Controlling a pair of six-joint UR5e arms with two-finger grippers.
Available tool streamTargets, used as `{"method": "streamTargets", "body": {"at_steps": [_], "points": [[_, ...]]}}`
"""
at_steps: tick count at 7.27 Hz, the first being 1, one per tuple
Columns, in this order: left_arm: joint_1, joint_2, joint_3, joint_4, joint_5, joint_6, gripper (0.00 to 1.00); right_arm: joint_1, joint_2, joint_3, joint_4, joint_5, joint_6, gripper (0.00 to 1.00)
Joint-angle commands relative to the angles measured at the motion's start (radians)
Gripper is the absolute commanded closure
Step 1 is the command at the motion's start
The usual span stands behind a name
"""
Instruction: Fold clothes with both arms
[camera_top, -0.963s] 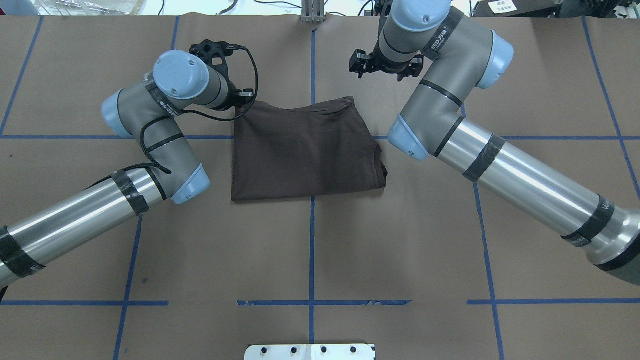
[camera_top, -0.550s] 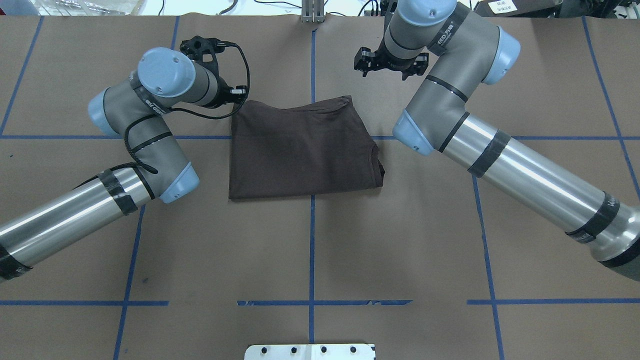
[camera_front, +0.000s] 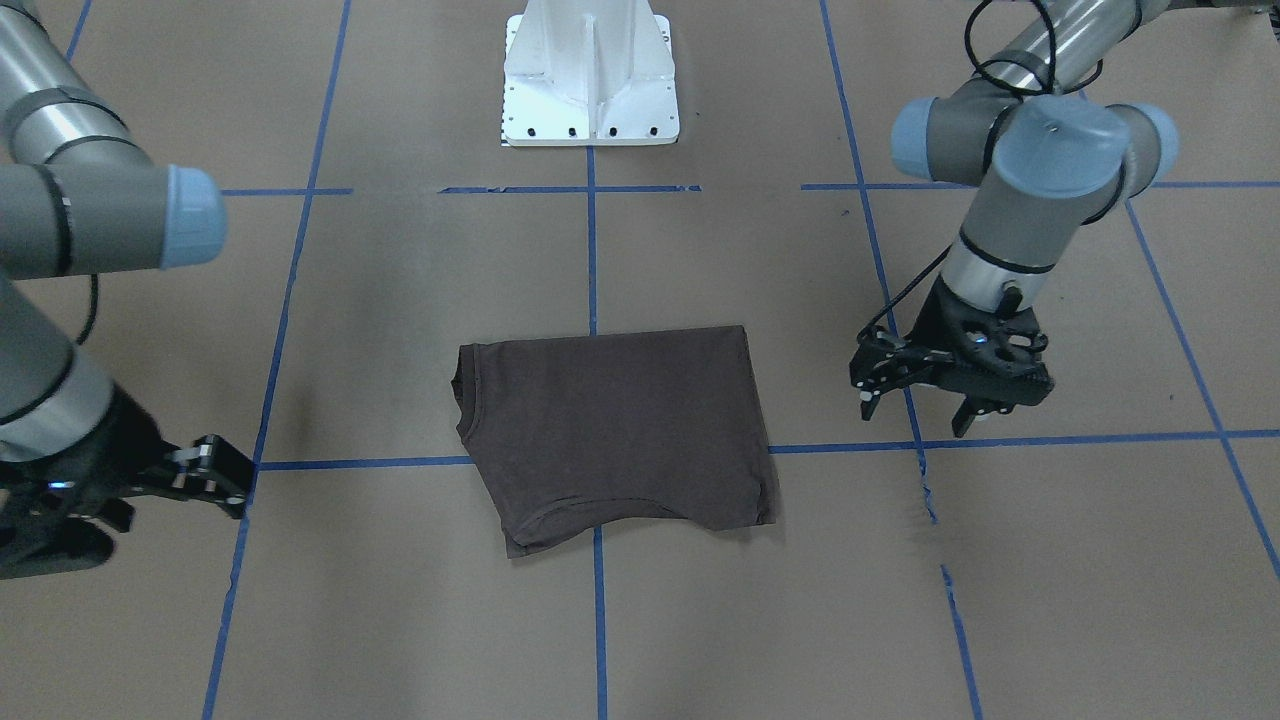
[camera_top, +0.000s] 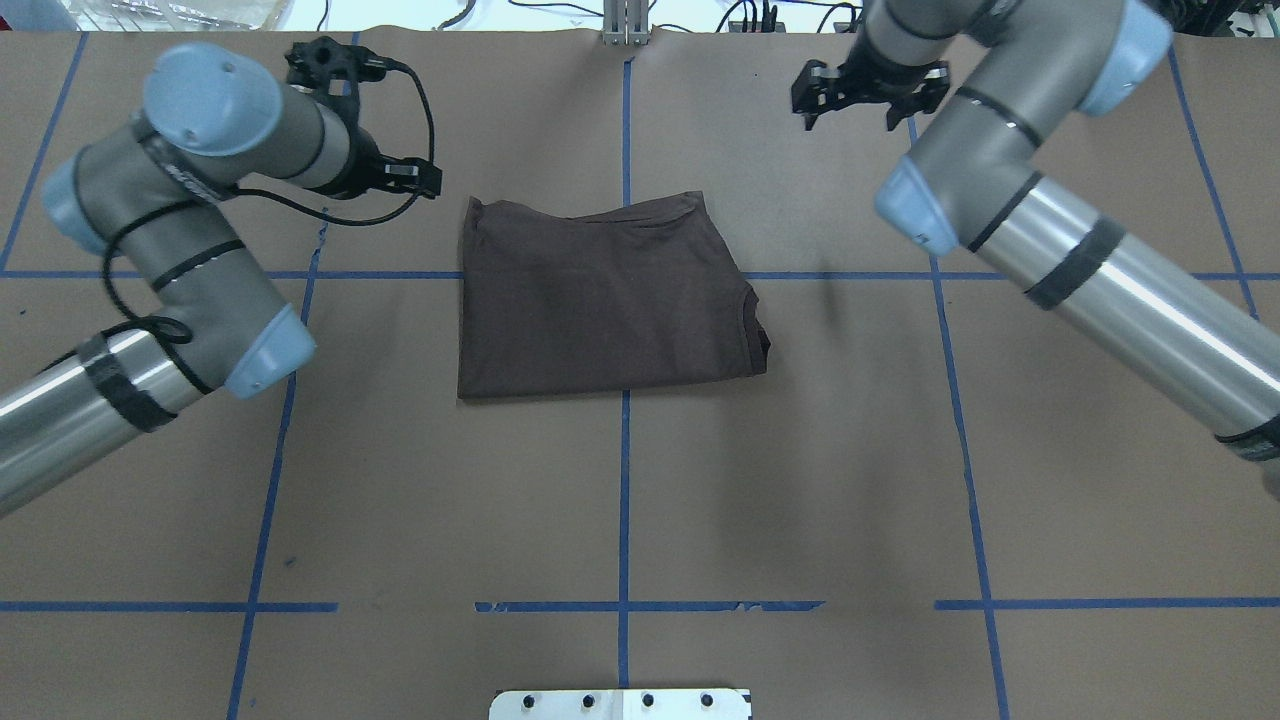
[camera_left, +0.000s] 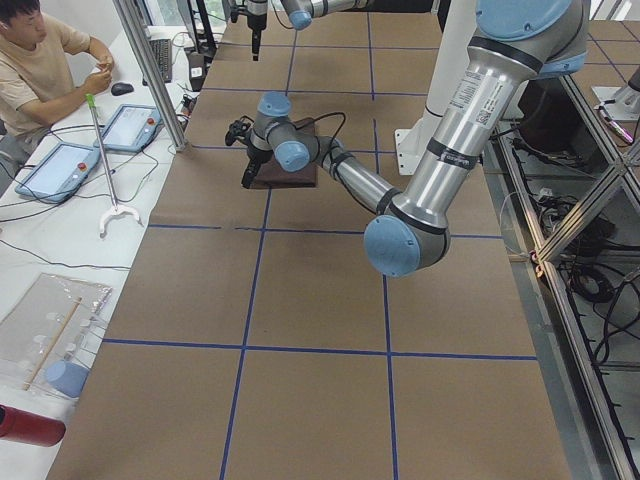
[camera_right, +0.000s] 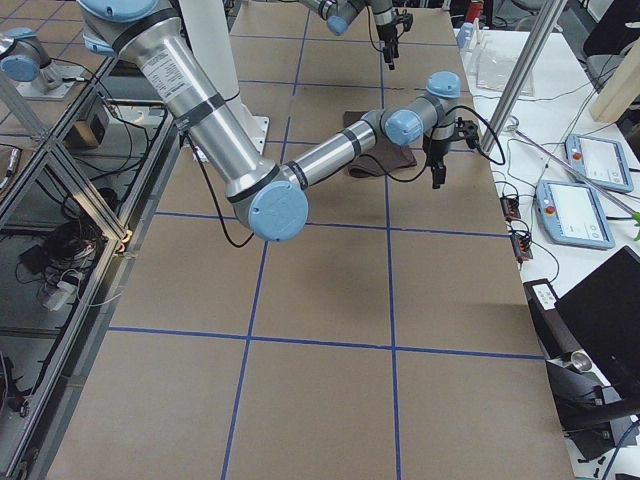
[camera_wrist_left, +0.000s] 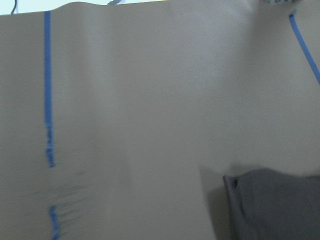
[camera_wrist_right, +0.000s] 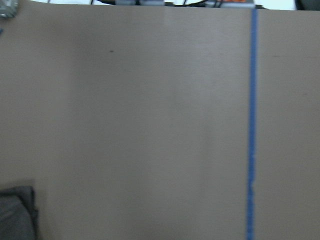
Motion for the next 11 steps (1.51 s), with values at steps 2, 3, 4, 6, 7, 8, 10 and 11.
{"method": "streamTargets", "body": {"at_steps": [2,3,4,6,7,8,10,11], "points": [[-0.275,0.224,-0.157,0.212,-0.228,0.302,0.0,0.233,-0.174,0.122,-0.282,0.039,-0.483,0.0],[-0.313,0.308,-0.153,0.219,-0.247,0.304,0.0,0.298,-0.203,0.124,-0.391,0.039,-0.651,0.0],[-0.381,0.365,-0.141,0.216,-0.25,0.375,0.0,0.344,-0.282,0.145,-0.422,0.031,-0.803,0.0],[-0.527,0.472,-0.096,0.217,-0.359,0.602,0.0,0.405,-0.538,0.267,-0.415,0.025,-0.851,0.0],[-0.581,0.531,-0.091,0.217,-0.365,0.666,0.0,0.447,-0.635,0.31,-0.401,0.051,-0.84,0.0],[-0.595,0.598,-0.091,0.219,-0.366,0.681,0.0,0.462,-0.713,0.34,-0.382,0.107,-0.836,0.0],[-0.602,0.631,-0.091,0.238,-0.371,0.669,0.0,0.47,-0.745,0.338,-0.358,0.146,-0.813,0.0],[-0.602,0.631,-0.096,0.266,-0.388,0.669,0.0,0.47,-0.743,0.338,-0.355,0.145,-0.772,0.0]]}}
